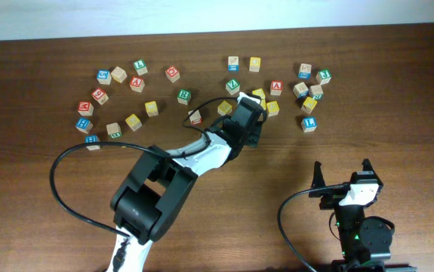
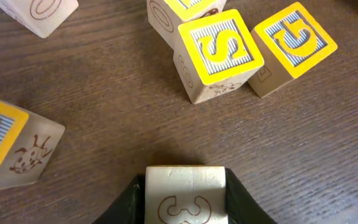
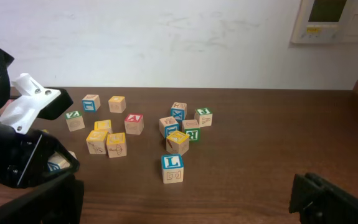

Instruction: Spell out ICRA

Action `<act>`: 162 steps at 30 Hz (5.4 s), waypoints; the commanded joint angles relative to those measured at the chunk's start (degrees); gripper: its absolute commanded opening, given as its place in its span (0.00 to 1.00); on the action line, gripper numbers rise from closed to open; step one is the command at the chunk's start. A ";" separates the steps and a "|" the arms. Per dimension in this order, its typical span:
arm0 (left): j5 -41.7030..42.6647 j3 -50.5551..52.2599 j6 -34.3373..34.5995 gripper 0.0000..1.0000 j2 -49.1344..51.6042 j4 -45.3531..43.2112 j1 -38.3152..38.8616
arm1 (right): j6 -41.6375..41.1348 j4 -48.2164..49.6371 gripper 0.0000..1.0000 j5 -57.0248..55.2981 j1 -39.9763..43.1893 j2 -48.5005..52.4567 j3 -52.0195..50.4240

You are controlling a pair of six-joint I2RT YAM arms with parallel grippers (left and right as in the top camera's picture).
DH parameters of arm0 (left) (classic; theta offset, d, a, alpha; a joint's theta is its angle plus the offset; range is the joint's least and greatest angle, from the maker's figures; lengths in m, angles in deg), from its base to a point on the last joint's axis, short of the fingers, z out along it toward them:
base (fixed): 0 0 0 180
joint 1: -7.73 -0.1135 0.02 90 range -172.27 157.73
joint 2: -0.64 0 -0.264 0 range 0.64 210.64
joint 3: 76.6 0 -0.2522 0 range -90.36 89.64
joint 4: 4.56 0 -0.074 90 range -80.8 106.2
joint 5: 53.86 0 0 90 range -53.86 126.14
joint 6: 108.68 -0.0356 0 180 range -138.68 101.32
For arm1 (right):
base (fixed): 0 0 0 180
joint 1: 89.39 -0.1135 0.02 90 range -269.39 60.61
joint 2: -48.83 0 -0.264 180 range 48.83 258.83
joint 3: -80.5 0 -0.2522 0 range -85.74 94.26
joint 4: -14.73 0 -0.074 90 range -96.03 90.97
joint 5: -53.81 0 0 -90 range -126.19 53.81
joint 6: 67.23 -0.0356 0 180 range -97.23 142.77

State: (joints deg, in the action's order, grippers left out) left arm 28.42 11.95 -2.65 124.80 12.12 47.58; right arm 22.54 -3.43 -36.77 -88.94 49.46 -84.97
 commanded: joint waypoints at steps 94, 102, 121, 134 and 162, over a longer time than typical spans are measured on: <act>85.77 5.31 58.12 0.99 -10.08 -50.40 -17.53 | -0.50 -0.20 0.98 -0.48 0.37 -0.42 -0.46; 42.53 0.28 14.99 0.99 -10.80 -5.07 -20.00 | -0.48 -0.20 0.98 -0.48 0.37 -0.44 -0.46; 4.90 -31.91 9.42 0.99 -20.94 73.57 -41.20 | -30.29 27.21 0.98 30.42 0.33 0.15 3.63; 4.92 -31.91 9.42 0.99 -20.94 80.13 -45.66 | 14.29 -63.21 0.98 13.86 0.33 58.05 67.91; 4.92 -31.91 9.42 0.99 -20.94 80.96 -45.66 | -19.93 -54.21 0.70 10.45 0.26 100.76 57.86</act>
State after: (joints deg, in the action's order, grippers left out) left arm 33.75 -19.92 6.05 103.84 92.99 2.03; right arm 6.24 -58.54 -26.87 -88.83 150.07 -25.12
